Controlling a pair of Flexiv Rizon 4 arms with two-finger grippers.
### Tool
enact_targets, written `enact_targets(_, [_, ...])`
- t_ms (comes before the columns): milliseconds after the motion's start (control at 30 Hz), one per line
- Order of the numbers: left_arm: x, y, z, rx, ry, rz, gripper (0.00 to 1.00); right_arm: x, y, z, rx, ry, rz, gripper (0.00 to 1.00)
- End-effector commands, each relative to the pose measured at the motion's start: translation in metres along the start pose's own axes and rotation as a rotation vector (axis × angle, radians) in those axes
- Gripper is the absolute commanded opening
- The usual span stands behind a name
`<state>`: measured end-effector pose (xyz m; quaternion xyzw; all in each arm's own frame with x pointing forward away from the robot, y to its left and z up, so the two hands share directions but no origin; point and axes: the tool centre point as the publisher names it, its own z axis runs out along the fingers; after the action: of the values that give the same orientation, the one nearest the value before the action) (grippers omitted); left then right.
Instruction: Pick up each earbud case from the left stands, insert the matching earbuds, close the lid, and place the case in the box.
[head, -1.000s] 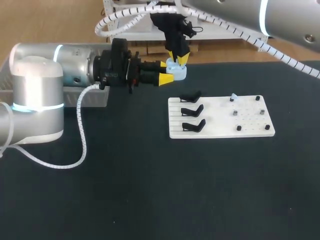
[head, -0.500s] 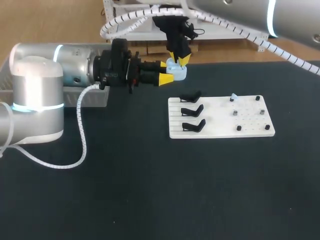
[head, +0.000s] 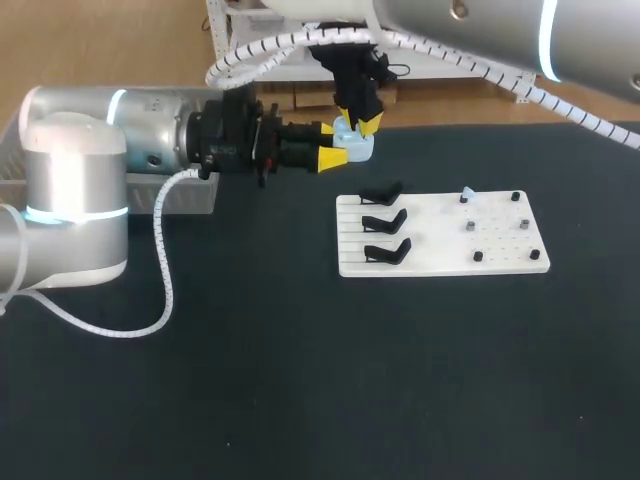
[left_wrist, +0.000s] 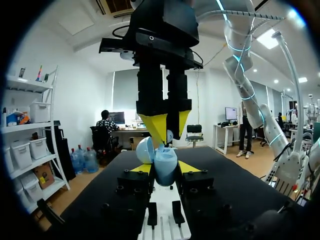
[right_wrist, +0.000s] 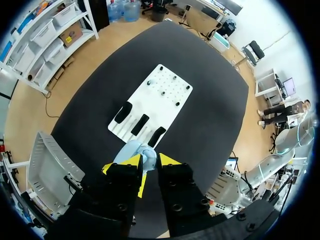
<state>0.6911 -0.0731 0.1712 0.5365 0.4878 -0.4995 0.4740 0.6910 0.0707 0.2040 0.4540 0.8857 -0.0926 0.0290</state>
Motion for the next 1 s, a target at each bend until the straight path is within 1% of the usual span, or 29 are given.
enact_targets(33, [0.0, -0.001, 0.0, -0.007, -0.002, 0.003, 0.0, 0.0, -0.004, 0.003, -0.006, 0.0, 0.003, 0.03])
enact_targets(67, [0.0, -0.001, 0.0, -0.007, -0.002, 0.003, 0.0, 0.0, -0.005, 0.002, -0.007, 0.0, 0.003, 0.32])
enact_targets(100, [0.0, -0.001, 0.0, -0.007, -0.002, 0.003, 0.0, 0.0, -0.006, 0.0, -0.012, 0.0, 0.003, 0.64])
enact_targets(133, [0.0, -0.001, 0.0, -0.007, -0.002, 0.003, 0.0, 0.001, -0.007, -0.001, -0.016, -0.001, 0.003, 0.82])
enact_targets(200, [0.0, -0.001, 0.0, -0.007, -0.002, 0.003, 0.0, 0.001, -0.011, -0.006, -0.036, -0.009, 0.001, 0.96])
enact_targets(300, [0.0, -0.001, 0.0, -0.007, -0.002, 0.003, 0.0, 0.003, -0.021, -0.014, -0.063, -0.013, -0.003, 0.92])
enact_targets(333, [0.0, -0.001, 0.0, -0.007, -0.002, 0.003, 0.0, 0.004, -0.025, -0.017, -0.077, -0.018, -0.006, 0.87])
enact_targets(367, [0.0, -0.001, 0.0, -0.007, -0.002, 0.003, 0.0, 0.004, -0.029, -0.02, -0.089, -0.026, -0.009, 0.73])
enact_targets(400, [0.0, -0.001, 0.0, -0.007, -0.002, 0.003, 0.0, 0.004, -0.033, -0.023, -0.107, -0.03, -0.008, 0.61])
enact_targets(433, [0.0, -0.001, 0.0, -0.007, -0.002, 0.003, 0.0, 0.003, -0.037, -0.025, -0.127, -0.033, -0.01, 0.55])
enact_targets(467, [0.0, -0.001, 0.0, -0.007, -0.002, 0.003, 0.0, 0.001, -0.04, -0.026, -0.152, -0.04, -0.015, 0.5])
enact_targets(633, [0.0, -0.001, 0.0, -0.007, -0.002, 0.003, 0.0, -0.016, -0.053, -0.028, -0.275, -0.093, -0.046, 0.46])
enact_targets(733, [0.0, -0.001, 0.0, -0.007, -0.002, 0.003, 0.0, -0.032, -0.058, -0.029, -0.318, -0.131, -0.055, 0.46])
enact_targets(800, [0.0, -0.001, 0.0, -0.007, -0.002, 0.003, 0.0, -0.045, -0.061, -0.027, -0.326, -0.147, -0.054, 0.44])
enact_targets(867, [0.0, -0.001, 0.0, -0.007, -0.002, 0.003, 0.0, -0.058, -0.063, -0.025, -0.325, -0.161, -0.055, 0.45])
enact_targets(1000, [0.0, -0.001, 0.0, -0.007, -0.002, 0.003, 0.0, -0.085, -0.064, -0.011, -0.302, -0.184, -0.059, 0.46])
